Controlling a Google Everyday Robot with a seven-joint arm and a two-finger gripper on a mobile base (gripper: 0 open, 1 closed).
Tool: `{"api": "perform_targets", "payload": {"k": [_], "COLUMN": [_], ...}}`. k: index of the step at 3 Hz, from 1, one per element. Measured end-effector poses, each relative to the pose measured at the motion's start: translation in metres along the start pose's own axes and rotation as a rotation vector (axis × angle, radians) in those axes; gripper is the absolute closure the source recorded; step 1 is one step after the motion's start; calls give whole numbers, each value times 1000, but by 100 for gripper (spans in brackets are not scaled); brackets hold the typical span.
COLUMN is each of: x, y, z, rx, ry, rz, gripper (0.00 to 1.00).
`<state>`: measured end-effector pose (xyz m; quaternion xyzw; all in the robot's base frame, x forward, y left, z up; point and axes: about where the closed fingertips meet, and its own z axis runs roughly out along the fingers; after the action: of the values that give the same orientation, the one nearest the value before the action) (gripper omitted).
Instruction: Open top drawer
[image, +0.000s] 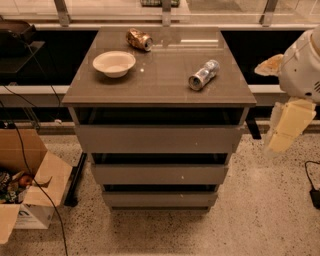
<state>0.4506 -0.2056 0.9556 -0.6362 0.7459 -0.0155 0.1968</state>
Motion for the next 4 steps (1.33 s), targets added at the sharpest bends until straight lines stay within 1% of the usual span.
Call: {"api": "perform_targets", "payload": {"k": [1, 2, 3, 4], "x": [-18, -40, -42, -41], "y": [1, -11, -16, -15], "z": [20, 52, 52, 58], "rx": [42, 84, 104, 103], "ry": [-54, -92, -96, -83], "rz": [-25, -6, 3, 27], "gripper": [0, 0, 0, 0]}}
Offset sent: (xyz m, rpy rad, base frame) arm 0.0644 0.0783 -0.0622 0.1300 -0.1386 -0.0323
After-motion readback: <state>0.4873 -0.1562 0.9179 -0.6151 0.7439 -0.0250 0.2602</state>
